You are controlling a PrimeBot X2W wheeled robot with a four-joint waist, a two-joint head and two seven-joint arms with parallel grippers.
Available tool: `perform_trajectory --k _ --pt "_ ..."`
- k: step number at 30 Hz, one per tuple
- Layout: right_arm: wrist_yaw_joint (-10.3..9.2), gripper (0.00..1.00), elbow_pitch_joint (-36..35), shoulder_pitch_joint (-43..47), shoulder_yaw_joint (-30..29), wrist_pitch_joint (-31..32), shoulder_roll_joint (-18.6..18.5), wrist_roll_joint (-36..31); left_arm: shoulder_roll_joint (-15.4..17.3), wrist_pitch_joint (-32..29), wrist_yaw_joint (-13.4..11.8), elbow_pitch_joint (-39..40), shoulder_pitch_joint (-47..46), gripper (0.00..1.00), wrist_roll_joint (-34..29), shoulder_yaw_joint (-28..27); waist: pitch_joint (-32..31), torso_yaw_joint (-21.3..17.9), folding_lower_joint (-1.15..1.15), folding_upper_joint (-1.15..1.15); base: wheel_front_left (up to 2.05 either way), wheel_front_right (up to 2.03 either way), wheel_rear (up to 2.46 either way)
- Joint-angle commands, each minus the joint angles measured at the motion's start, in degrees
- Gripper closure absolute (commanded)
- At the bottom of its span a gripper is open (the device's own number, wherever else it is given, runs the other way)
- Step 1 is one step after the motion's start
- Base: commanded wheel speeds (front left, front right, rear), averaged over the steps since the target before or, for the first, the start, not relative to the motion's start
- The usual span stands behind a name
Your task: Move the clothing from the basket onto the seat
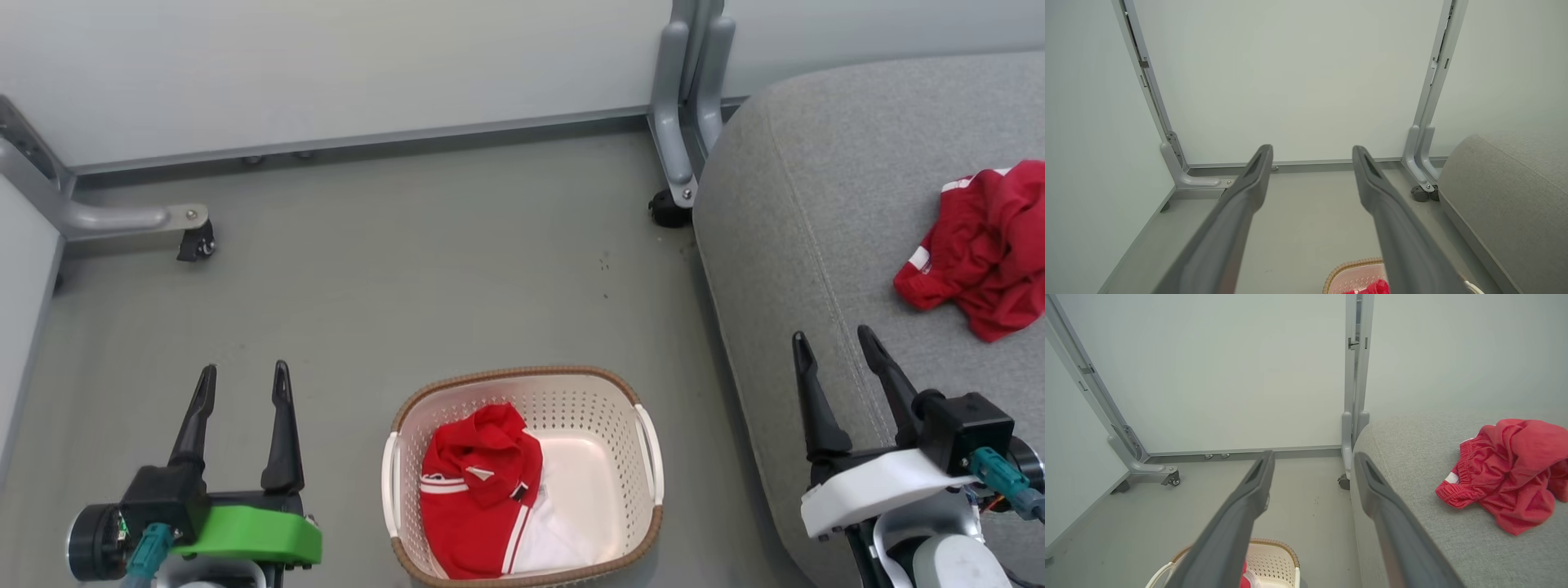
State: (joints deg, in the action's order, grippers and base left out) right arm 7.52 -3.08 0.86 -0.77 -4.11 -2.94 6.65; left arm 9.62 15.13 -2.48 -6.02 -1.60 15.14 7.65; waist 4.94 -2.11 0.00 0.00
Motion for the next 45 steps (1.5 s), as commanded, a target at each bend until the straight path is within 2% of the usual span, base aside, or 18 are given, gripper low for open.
perform_trajectory --k 1,9,21,40,45 --pt "-0.06 0.0 -0.4 1.2 0.1 0.3 -0.1 -0.4 -0.5 0.0 0.5 -0.3 1.3 0.0 -0.6 -0.5 -1.5 0.2 0.0 0.0 0.0 0.0 0.0" --pt "-0.06 0.0 -1.4 4.2 0.8 1.6 0.0 0.2 -1.9 0.0 2.4 -1.4 4.4 0.0 -2.7 -1.6 -4.0 -0.2 0.0 0.0 0.0 0.0 0.0" --pt "-0.06 0.0 -2.3 5.6 1.7 2.6 0.0 0.8 -3.4 0.0 3.9 -2.6 6.2 0.0 -4.2 -3.2 -5.3 -0.6 0.0 0.0 0.0 0.0 0.0" --pt "-0.06 0.0 -2.6 5.1 1.7 2.8 0.0 0.8 -4.9 0.0 5.3 -3.7 5.6 0.0 -5.9 -4.6 -4.7 -0.4 0.0 0.0 0.0 0.0 0.0" --pt "-0.06 0.0 -3.5 3.5 1.5 2.6 0.0 0.7 -5.3 0.0 5.4 -4.6 3.3 0.0 -6.8 -3.7 -2.4 -0.3 0.0 0.0 0.0 0.0 0.0"
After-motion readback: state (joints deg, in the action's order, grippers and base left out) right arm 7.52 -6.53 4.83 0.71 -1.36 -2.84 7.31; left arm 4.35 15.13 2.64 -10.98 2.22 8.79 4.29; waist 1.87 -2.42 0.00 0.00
